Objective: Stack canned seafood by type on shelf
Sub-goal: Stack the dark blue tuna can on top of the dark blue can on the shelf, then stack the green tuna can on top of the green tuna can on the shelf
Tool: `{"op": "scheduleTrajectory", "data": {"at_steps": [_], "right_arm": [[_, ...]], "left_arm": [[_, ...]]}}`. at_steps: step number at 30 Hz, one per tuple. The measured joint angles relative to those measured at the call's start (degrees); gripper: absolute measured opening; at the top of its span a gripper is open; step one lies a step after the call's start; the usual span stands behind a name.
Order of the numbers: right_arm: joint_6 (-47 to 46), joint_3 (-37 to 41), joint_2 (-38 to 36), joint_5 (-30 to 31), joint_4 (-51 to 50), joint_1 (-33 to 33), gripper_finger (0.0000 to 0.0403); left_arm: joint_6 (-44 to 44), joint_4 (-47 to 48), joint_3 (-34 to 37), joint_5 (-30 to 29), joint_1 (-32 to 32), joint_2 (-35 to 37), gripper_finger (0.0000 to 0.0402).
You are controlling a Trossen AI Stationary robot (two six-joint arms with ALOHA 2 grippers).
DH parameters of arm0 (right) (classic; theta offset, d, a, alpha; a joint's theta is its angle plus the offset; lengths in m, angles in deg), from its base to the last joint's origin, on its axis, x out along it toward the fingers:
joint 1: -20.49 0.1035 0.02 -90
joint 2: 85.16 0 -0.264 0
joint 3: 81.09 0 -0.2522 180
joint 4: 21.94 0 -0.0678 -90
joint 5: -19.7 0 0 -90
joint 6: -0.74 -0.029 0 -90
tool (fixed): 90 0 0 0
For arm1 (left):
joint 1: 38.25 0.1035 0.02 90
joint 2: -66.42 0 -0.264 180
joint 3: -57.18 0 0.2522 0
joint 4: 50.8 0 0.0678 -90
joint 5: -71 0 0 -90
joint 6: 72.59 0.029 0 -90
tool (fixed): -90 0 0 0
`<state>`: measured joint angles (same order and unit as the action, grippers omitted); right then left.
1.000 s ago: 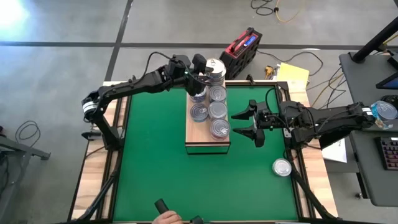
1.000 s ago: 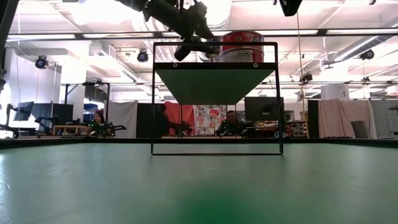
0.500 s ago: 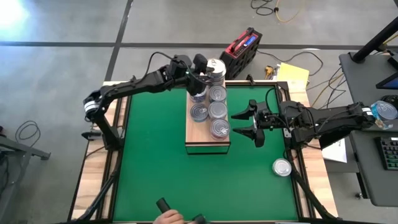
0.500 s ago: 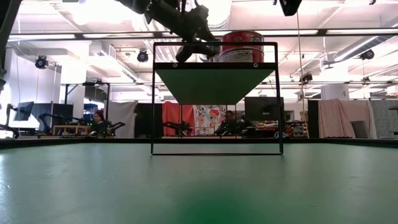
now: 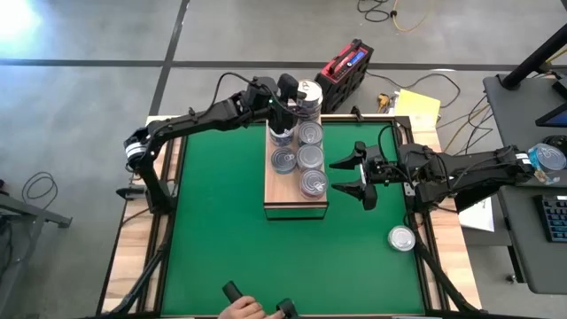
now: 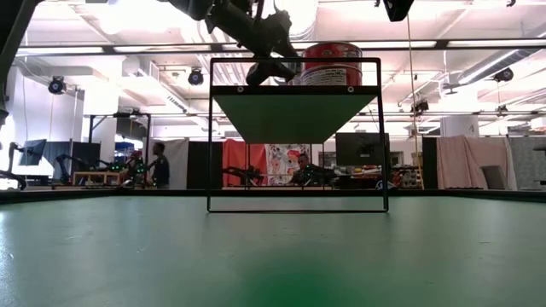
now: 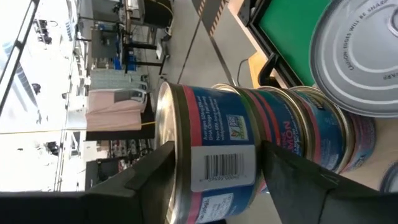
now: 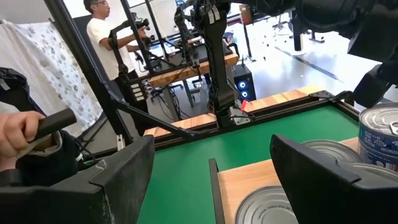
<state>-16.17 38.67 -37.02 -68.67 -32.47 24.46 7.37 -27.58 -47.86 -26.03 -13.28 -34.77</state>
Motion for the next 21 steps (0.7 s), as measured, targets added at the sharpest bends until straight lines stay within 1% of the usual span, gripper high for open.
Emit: {"op": "scheduleTrajectory", "data": {"at_steps": [5, 11, 15, 21], "right_arm": [[0.00, 0.00, 0.00, 0.00, -0.03, -0.01, 0.0305], [0.00, 0.00, 0.00, 0.00, -0.05, 0.00, 0.0305], [0.00, 0.00, 0.00, 0.00, -0.05, -0.01, 0.0314], [0.00, 0.00, 0.00, 0.00, -0.07, 0.00, 0.0323]], "left_arm": [[-0.11, 0.44, -0.09, -0.09, 0.00, 0.00, 0.0212], [-0.13, 0.48, -0.09, -0.11, 0.00, 0.00, 0.0223], [-0.21, 0.52, -0.09, -0.11, 0.00, 0.00, 0.0238], [-1.06, 0.50, -0.09, -0.09, 0.00, 0.08, 0.0277]]}}
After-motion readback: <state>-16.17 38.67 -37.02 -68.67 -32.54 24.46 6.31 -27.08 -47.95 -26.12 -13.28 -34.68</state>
